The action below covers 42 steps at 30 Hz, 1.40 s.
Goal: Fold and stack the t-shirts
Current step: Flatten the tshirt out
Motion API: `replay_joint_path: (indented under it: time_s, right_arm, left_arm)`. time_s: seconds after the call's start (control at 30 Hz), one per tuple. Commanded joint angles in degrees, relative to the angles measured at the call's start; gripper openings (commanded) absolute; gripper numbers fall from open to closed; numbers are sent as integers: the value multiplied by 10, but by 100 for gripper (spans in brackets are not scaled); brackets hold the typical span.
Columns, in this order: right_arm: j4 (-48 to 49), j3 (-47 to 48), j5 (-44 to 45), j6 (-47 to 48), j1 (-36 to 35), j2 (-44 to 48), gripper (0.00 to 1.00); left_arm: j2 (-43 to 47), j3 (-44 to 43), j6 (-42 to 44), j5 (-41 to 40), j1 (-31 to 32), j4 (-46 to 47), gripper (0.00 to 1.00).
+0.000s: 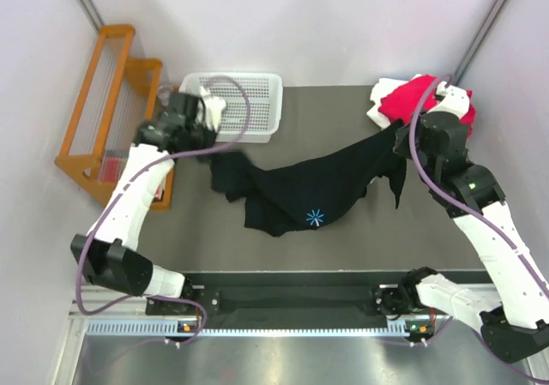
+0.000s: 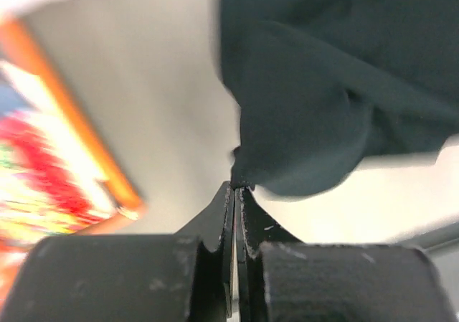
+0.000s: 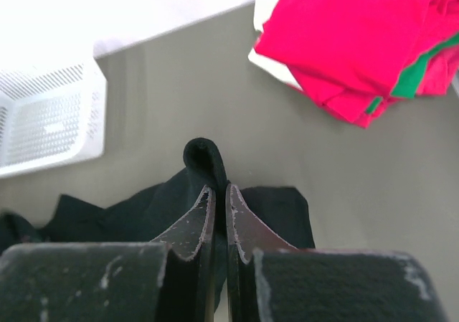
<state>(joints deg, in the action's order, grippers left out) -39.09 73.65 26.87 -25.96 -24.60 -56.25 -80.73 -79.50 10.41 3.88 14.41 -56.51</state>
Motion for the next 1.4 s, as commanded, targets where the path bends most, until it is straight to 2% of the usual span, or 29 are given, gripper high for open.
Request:
replay_joint_path:
  time_s: [0.0, 0.07, 0.17, 0.33, 0.43, 0.53, 0.67, 0.8, 0.93, 1.03, 1.07, 1.13, 1.23, 1.37]
  right_arm:
    - [35, 64, 4, 12, -4, 27, 0]
    - [38, 76, 2, 17, -4, 41, 0]
    - [38, 98, -4, 26, -4, 83, 0]
    - [35, 150, -24, 50, -4, 144, 0]
    - [17, 194, -47, 54, -4, 177, 0]
    - [-16, 242, -60, 49, -4, 199, 0]
    - [-73, 298, -83, 31, -4, 214, 0]
    - [-128, 348, -77, 5, -4, 208, 0]
    - [-199, 354, -32, -29, -10, 187, 0]
    - [-227, 321, 12, -58, -21, 164, 0]
    - [-226, 307, 25, -62, -26, 154, 0]
    - [-220, 255, 29, -74, -27, 147, 0]
    - [-190, 184, 27, -83, -27, 133, 0]
    - [-154, 120, 22, -93, -27, 110, 0]
  left_arm:
    - [20, -195, 0, -53, -18, -35, 0]
    - [11, -267, -1, -72, -18, -60, 0]
    - [24, -318, 2, -77, -21, -71, 0]
    - [76, -347, 39, -48, -21, -78, 0]
    - [137, -373, 59, -41, -21, -69, 0]
    - [172, -414, 76, -41, -21, -63, 0]
    - [187, -519, 87, -58, -21, -83, 0]
    - [209, -543, 103, -63, -21, -91, 0]
    - [239, -480, 107, -50, -20, -93, 0]
    - [264, -366, 109, -41, -21, -76, 0]
    - [267, -308, 111, -19, -20, -60, 0]
    - [261, -261, 111, -6, -20, -51, 0]
    - [248, -141, 115, 5, -20, -11, 0]
    - [226, -64, 123, -22, -21, 53, 0]
